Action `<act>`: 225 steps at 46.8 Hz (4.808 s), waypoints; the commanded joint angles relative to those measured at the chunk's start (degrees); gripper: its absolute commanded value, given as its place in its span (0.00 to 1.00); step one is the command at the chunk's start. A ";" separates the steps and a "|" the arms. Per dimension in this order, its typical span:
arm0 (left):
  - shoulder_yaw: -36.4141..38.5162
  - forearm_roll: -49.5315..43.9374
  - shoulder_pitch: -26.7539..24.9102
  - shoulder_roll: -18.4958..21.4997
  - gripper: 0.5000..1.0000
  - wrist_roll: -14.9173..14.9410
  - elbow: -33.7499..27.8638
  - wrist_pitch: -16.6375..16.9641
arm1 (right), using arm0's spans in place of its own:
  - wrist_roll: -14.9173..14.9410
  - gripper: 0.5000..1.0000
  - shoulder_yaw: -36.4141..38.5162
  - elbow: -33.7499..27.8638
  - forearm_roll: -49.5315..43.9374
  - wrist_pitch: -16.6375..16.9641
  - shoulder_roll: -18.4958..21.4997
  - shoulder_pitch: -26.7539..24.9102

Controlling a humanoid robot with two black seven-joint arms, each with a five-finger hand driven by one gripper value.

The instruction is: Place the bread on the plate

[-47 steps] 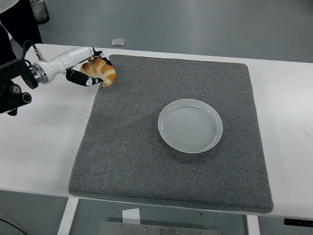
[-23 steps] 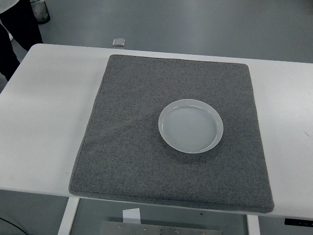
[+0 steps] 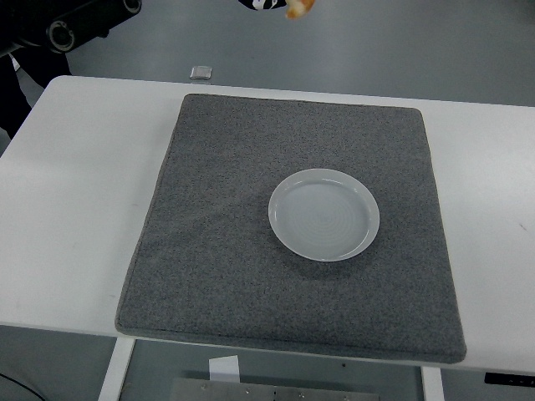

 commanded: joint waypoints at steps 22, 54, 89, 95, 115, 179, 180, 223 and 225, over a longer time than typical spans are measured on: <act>-0.04 15.95 8.13 5.18 0.00 -0.75 -24.60 14.14 | -0.07 0.90 0.00 -0.02 0.04 -0.01 0.00 0.00; -0.57 17.63 25.80 1.14 0.00 -1.28 -21.70 18.63 | 0.02 0.90 0.00 -0.02 0.04 -0.01 0.00 0.00; -0.74 16.66 32.13 -2.90 0.00 -1.98 -15.37 20.56 | -0.07 0.90 -0.09 0.07 0.04 -0.01 0.00 -0.09; -0.74 16.49 32.92 -4.31 0.00 -1.98 -13.61 20.56 | -0.07 0.90 -0.09 -0.02 0.04 -0.01 0.00 -0.09; -0.83 16.31 33.89 -7.38 0.00 -2.07 -9.66 20.65 | -0.07 0.90 -0.09 -0.02 0.04 0.08 0.00 -0.09; -4.96 15.52 38.02 -8.71 0.97 -1.98 -7.90 20.83 | -0.07 0.90 0.00 -0.02 -0.05 -0.01 0.00 -0.09; -4.96 15.43 38.11 -8.70 0.98 -1.98 -7.90 20.83 | -0.07 0.90 0.00 -0.02 0.04 -0.01 0.00 -0.09; -22.80 -4.94 35.21 -7.91 0.98 -1.10 -8.07 10.02 | -0.07 0.90 0.00 0.07 0.04 0.17 0.00 -0.09; -23.77 -7.84 34.60 -7.74 0.98 -1.01 -7.81 8.27 | -0.07 0.90 0.00 0.07 0.04 0.17 0.00 -0.09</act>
